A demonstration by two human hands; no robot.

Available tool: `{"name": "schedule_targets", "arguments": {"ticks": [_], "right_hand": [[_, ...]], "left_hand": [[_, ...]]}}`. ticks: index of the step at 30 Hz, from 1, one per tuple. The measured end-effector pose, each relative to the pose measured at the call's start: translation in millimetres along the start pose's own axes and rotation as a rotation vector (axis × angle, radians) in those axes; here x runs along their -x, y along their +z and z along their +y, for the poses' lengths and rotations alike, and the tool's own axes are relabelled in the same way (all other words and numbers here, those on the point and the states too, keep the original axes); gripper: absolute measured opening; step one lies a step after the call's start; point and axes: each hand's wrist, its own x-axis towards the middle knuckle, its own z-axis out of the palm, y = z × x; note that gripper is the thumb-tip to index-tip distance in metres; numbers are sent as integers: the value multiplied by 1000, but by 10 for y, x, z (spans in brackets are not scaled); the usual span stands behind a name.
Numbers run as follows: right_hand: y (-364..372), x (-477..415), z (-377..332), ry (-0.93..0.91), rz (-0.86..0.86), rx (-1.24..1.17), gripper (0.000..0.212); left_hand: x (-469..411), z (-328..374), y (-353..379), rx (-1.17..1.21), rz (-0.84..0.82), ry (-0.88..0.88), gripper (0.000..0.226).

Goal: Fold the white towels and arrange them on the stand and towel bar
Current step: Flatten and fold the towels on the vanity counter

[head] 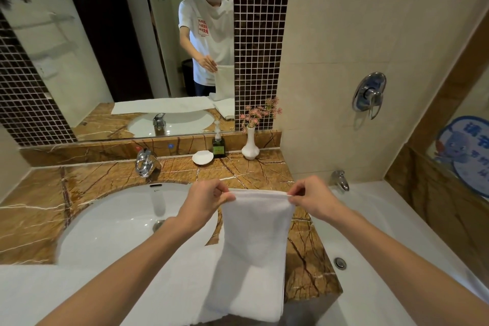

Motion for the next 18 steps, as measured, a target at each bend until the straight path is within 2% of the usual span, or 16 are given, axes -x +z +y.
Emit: {"name": "schedule_targets", "arguments": {"ticks": [5, 9, 10, 14, 18], "right_hand": [[33, -40, -39, -37, 65, -43, 25], [81, -121, -58, -44, 101, 16, 26], [94, -135, -71, -48, 111, 27, 23], [126, -192, -179, -98, 147, 48, 15], [117, -295, -372, -150, 218, 40, 20]], "left_hand": [[-21, -92, -14, 34, -38, -40, 22], [-48, -122, -41, 69, 23, -44, 45], [-64, -130, -47, 57, 32, -39, 45], [-111, -174, -81, 111, 43, -76, 17], [-157, -250, -194, 264, 19, -145, 12]]}}
